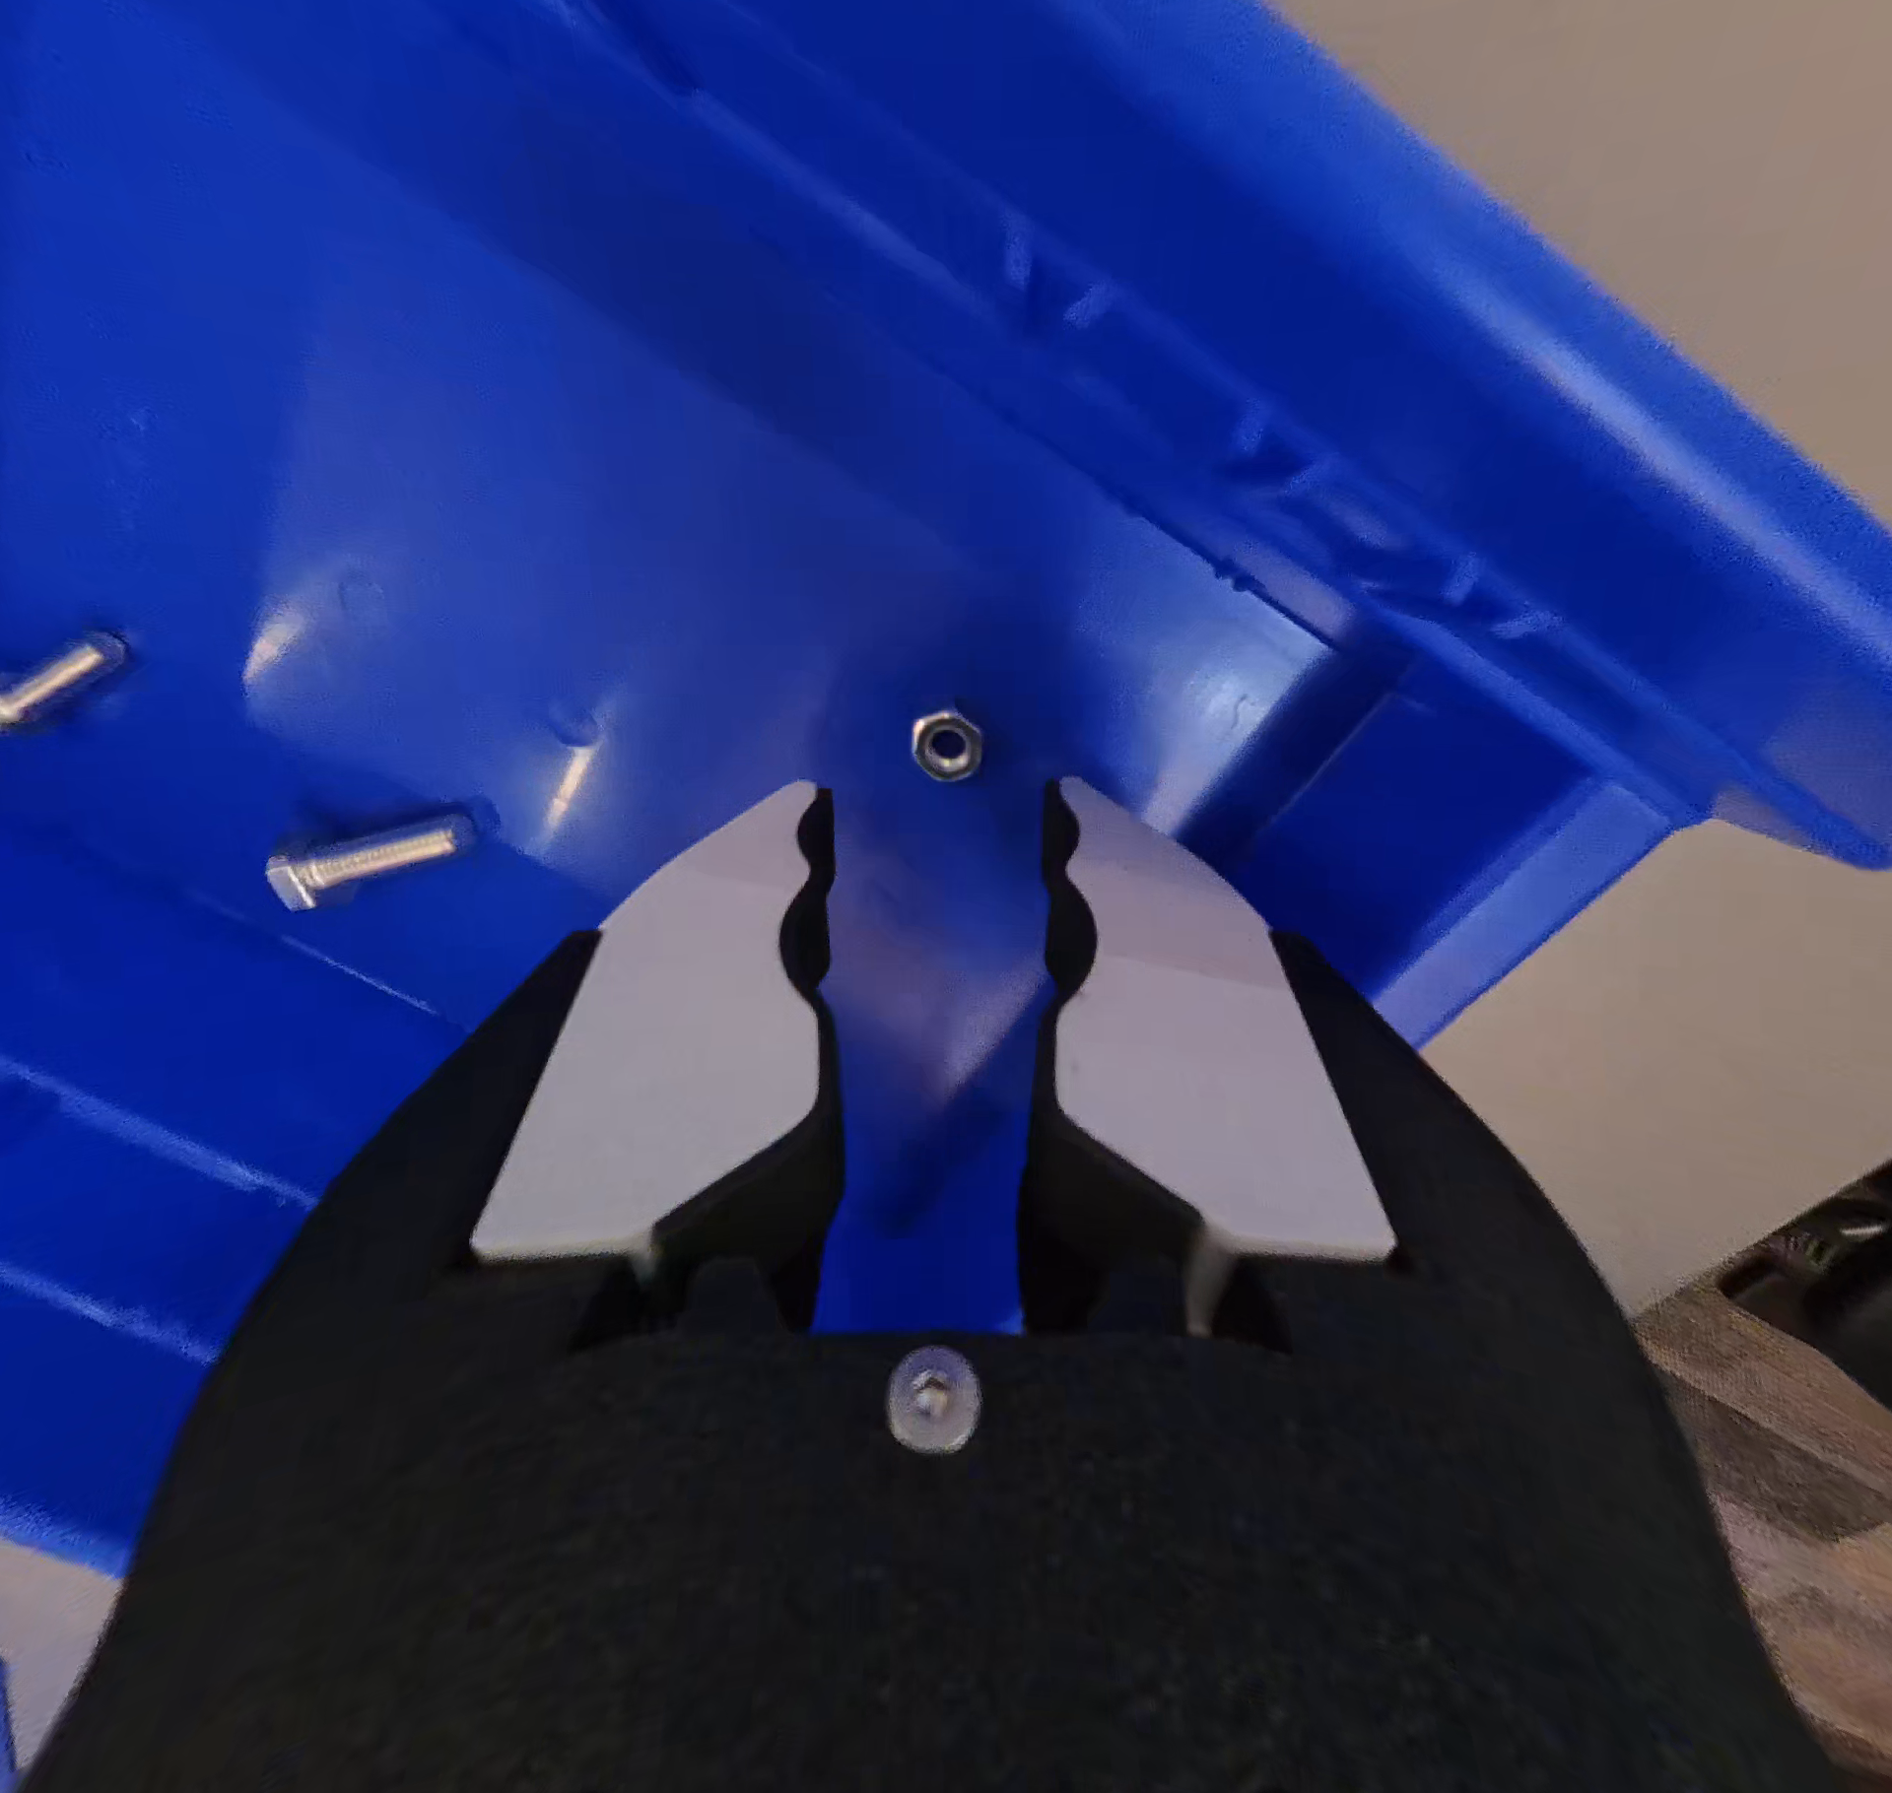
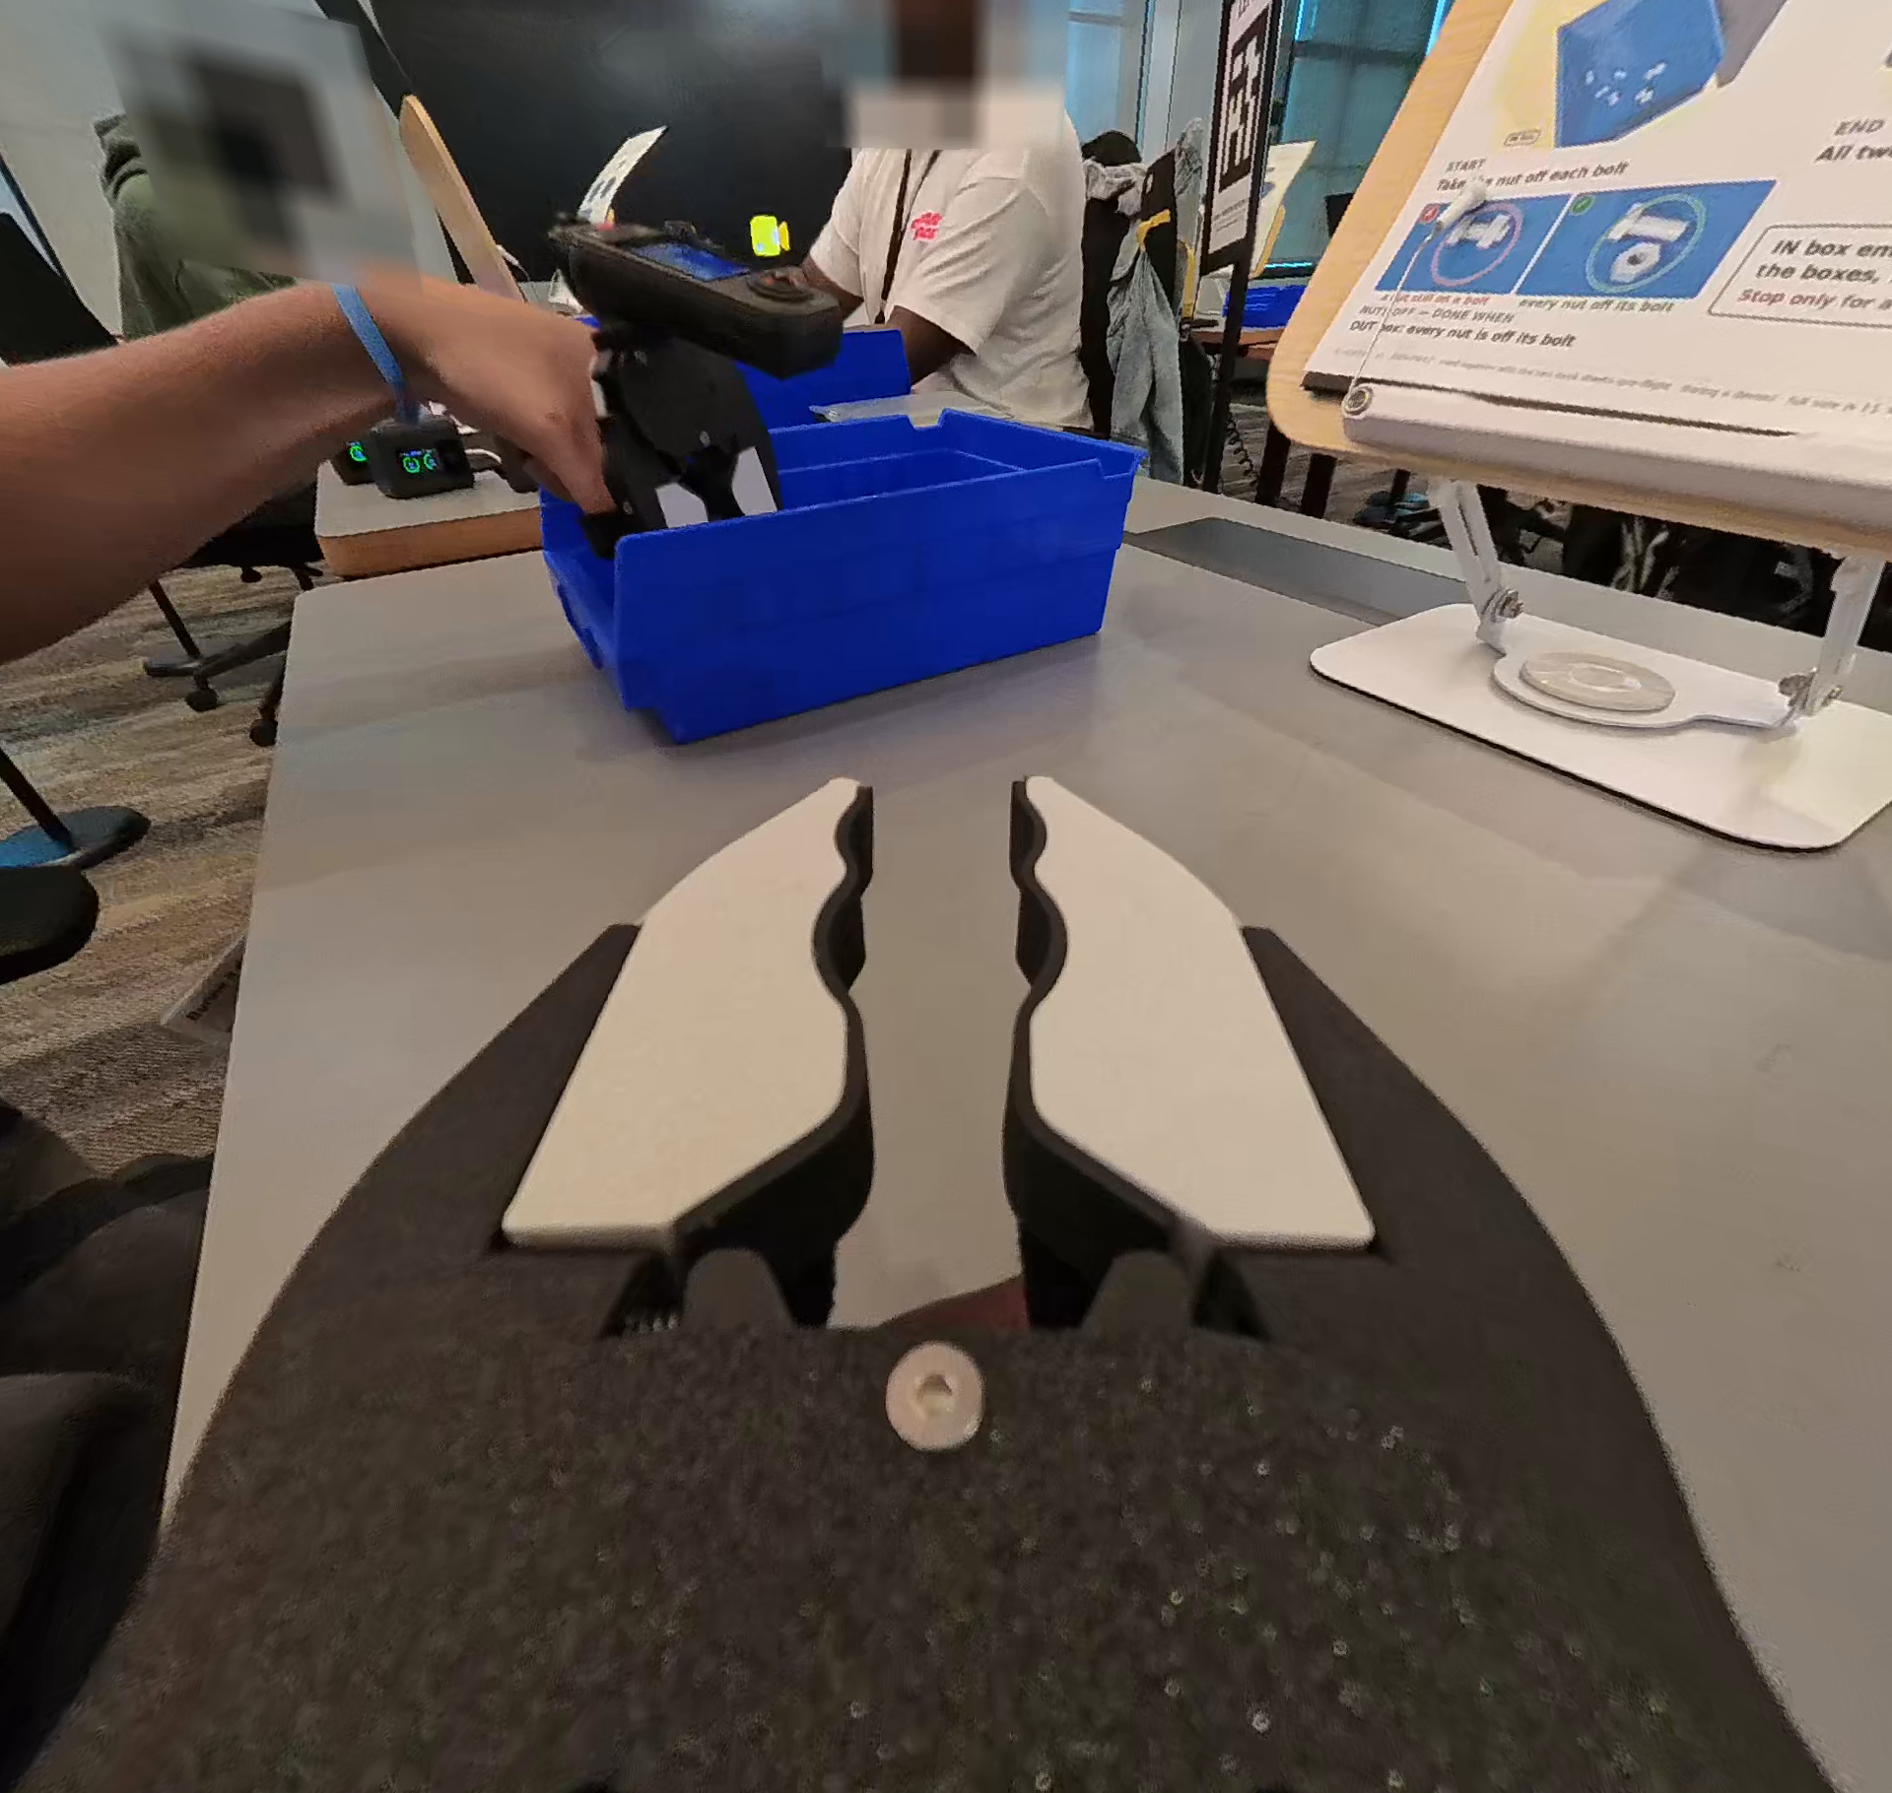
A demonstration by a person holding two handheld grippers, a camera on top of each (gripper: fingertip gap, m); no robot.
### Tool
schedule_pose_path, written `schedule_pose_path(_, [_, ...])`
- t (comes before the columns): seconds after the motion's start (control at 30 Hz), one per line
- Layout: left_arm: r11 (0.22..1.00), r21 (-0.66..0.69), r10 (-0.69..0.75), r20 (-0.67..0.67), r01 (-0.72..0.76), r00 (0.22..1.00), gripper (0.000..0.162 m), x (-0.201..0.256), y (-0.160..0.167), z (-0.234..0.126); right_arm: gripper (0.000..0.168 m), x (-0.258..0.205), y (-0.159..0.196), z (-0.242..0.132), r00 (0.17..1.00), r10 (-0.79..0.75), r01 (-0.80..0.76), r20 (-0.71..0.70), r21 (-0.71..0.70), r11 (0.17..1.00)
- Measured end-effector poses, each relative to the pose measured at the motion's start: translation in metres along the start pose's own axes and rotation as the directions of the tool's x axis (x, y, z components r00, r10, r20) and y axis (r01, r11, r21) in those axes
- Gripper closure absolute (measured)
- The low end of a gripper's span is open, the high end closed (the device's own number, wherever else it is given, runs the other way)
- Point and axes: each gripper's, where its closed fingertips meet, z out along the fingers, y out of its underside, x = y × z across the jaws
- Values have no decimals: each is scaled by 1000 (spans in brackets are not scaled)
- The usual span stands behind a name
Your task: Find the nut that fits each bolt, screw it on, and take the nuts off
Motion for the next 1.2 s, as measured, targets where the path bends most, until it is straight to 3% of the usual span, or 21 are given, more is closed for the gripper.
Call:
schedule_pose_path(0.2, [999, -29, 29, -47, -30, 998, 127, 1, 2, 14, 143, 0, 0, 1, 1000, 10, -10, 5, 0, 1000])
schedule_pose_path(0.3, [999, 27, 35, -72, -33, 997, 148, 4, -6, 15, 143, -1, 2, 3, 1000, -5, 5, 7, -13, 1000])
schedule_pose_path(0.43, [999, 10, 53, -20, -53, 998, 148, -4, 1, 9, 144, -1, 4, 2, 1000, -16, 16, 1, -19, 1000])
schedule_pose_path(0.57, [987, 146, 61, 48, -67, 997, 148, -4, -18, -49, 145, 4, 0, 1, 1000, -4, 4, -14, -4, 1000])
schedule_pose_path(0.7, [911, 321, 275, 0, -261, 961, 148, 60, -88, -103, 145, 9, -2, 2, 999, 0, 0, -39, 8, 1000])
schedule_pose_path(0.83, [844, 247, 502, -49, -476, 864, 148, 123, -161, -66, 145, 16, -2, 0, 996, -24, 25, -80, 6, 1000])
schedule_pose_path(0.9, [831, 174, 545, -63, -528, 836, 148, 133, -191, -33, 145, 18, -1, -3, 995, -28, 28, -94, 1, 1000])
schedule_pose_path(1.0, [816, 186, 571, -115, -547, 813, 148, 142, -230, -6, 145, 23, 1, -8, 994, -22, 21, -109, -3, 1000])
schedule_pose_path(1.2, [832, 84, 554, -150, -548, 819, 148, 132, -246, 25, 145, 27, 0, -13, 994, 23, -22, -109, 9, 1000])
